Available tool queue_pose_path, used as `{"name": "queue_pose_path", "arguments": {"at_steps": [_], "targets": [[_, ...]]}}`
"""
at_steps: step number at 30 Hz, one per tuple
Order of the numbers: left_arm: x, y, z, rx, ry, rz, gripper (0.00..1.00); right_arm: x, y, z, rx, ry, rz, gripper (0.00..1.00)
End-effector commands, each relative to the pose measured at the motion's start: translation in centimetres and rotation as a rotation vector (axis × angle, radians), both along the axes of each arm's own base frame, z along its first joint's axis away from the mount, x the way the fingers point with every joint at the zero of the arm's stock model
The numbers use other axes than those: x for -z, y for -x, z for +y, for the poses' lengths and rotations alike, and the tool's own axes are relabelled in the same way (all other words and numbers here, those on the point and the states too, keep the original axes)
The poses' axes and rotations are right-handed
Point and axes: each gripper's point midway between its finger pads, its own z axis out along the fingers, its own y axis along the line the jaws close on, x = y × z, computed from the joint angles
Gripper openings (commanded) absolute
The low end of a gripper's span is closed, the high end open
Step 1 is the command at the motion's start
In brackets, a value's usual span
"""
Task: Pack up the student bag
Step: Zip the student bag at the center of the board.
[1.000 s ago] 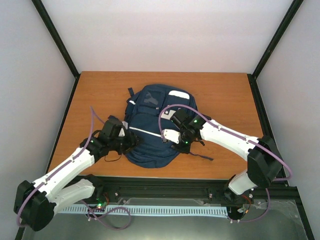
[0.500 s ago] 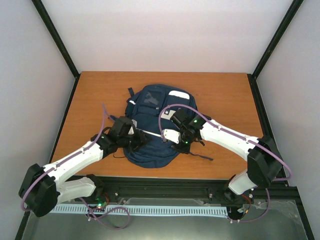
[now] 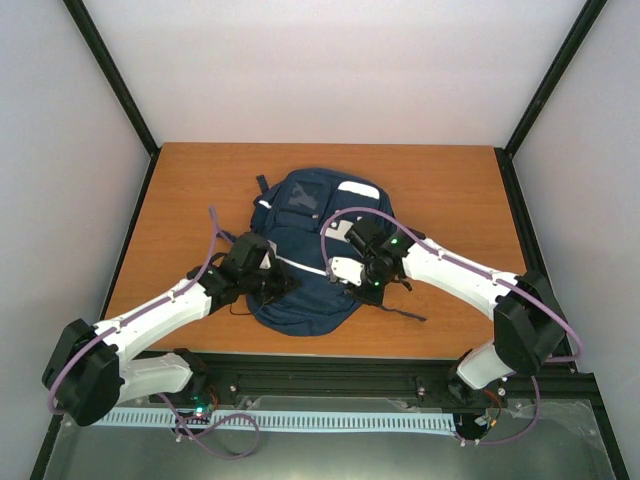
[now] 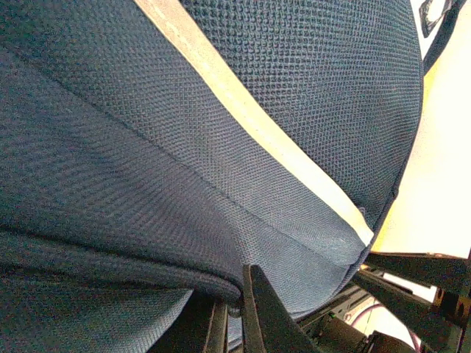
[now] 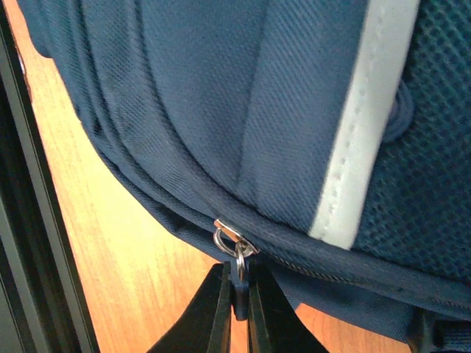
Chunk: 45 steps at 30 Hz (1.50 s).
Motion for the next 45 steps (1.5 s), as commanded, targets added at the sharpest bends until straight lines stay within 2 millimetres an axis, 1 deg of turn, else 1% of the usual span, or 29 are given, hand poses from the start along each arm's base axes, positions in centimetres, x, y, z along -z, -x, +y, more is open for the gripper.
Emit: {"name": "queue_pose_path", "arguments": {"at_steps": [1, 6, 10, 11, 14, 16, 17, 19, 20, 21, 22, 23, 24, 26, 29, 32, 34, 35, 37, 38, 39, 40, 41, 43, 44, 45], "targets": [[-1.7, -1.0, -0.5, 0.013, 0.01, -0.078, 0.01, -0.5, -2.1, -1.8, 0.054, 0.011, -0.057, 0.03], [-1.6, -0.8, -0.3, 0.016, 0.006, -0.079, 0.01, -0.2, -4.9, -3.2, 0.136, 0.008, -0.075, 0.03], [-1.4, -0.7, -0.6, 0.039, 0.009, -0.076, 0.01, 0.1, -6.1, -3.4, 0.161, -0.012, -0.077, 0.03], [-1.5, -0.7, -0.8, 0.047, 0.013, -0.075, 0.01, 0.0, -6.2, -3.2, 0.162, -0.021, -0.077, 0.06], [-1.8, -1.4, -1.6, 0.055, 0.03, -0.083, 0.01, -0.6, -6.2, -2.9, 0.169, -0.05, -0.08, 0.21], [-2.4, -2.3, -2.3, 0.043, 0.058, -0.104, 0.01, -1.3, -6.4, -3.1, 0.186, -0.064, -0.1, 0.32], [-2.8, -2.7, -2.6, 0.037, 0.07, -0.113, 0.01, -1.7, -6.5, -3.4, 0.199, -0.072, -0.113, 0.39], [-3.4, -3.5, -3.2, 0.024, 0.08, -0.135, 0.01, -3.3, -7.1, -4.1, 0.231, -0.114, -0.155, 0.48], [-3.7, -3.8, -3.5, 0.019, 0.077, -0.146, 0.01, -4.0, -7.4, -4.5, 0.252, -0.138, -0.171, 0.55], [-3.9, -4.3, -3.9, 0.014, 0.074, -0.152, 0.01, -4.7, -7.8, -4.9, 0.275, -0.169, -0.186, 0.65], [-4.0, -4.6, -4.5, 0.018, 0.078, -0.151, 0.01, -5.7, -8.3, -5.3, 0.306, -0.21, -0.201, 0.89], [-4.1, -4.9, -5.2, 0.028, 0.088, -0.15, 0.01, -6.5, -8.9, -6.0, 0.354, -0.246, -0.214, 0.99], [-4.1, -5.1, -5.9, 0.04, 0.093, -0.148, 0.01, -7.4, -9.3, -6.5, 0.389, -0.279, -0.236, 1.0], [-4.0, -5.4, -7.8, 0.076, 0.091, -0.147, 0.01, -8.6, -10.1, -7.1, 0.426, -0.314, -0.291, 1.0], [-3.5, -5.5, -10.7, 0.14, 0.063, -0.151, 0.01, -8.6, -11.4, -8.3, 0.505, -0.293, -0.368, 1.0], [-2.7, -4.8, -13.6, 0.229, 0.06, -0.13, 0.02, -9.1, -11.8, -8.3, 0.532, -0.332, -0.364, 1.0], [-2.7, -4.3, -14.8, 0.283, 0.078, -0.123, 0.06, -10.1, -11.8, -8.3, 0.537, -0.379, -0.387, 1.0], [-2.9, -4.1, -14.8, 0.295, 0.078, -0.131, 0.09, -10.5, -11.8, -8.3, 0.53, -0.394, -0.404, 1.0], [-3.7, -4.0, -14.2, 0.307, 0.056, -0.172, 0.2, -11.1, -11.6, -8.1, 0.5, -0.409, -0.42, 1.0], [-4.2, -4.0, -13.6, 0.31, 0.028, -0.198, 0.28, -11.2, -11.6, -8.1, 0.495, -0.41, -0.42, 1.0], [-5.2, -4.1, -13.0, 0.319, 0.001, -0.238, 0.36, -11.3, -11.5, -8.0, 0.49, -0.415, -0.414, 1.0], [-5.6, -4.1, -12.3, 0.329, -0.037, -0.265, 0.43, -11.5, -11.5, -8.0, 0.487, -0.424, -0.405, 1.0], [-6.7, -4.2, -11.7, 0.342, -0.075, -0.306, 0.49, -11.7, -11.4, -7.9, 0.479, -0.437, -0.393, 1.0], [-7.6, -4.0, -9.7, 0.382, -0.186, -0.352, 0.6, -12.5, -11.2, -7.6, 0.462, -0.474, -0.367, 1.0], [-8.4, -4.3, -8.5, 0.384, -0.249, -0.395, 0.68, -13.0, -11.1, -7.6, 0.461, -0.492, -0.361, 1.0], [-9.0, -4.5, -7.6, 0.389, -0.299, -0.424, 0.73, -13.8, -11.2, -7.5, 0.461, -0.515, -0.357, 1.0]]}}
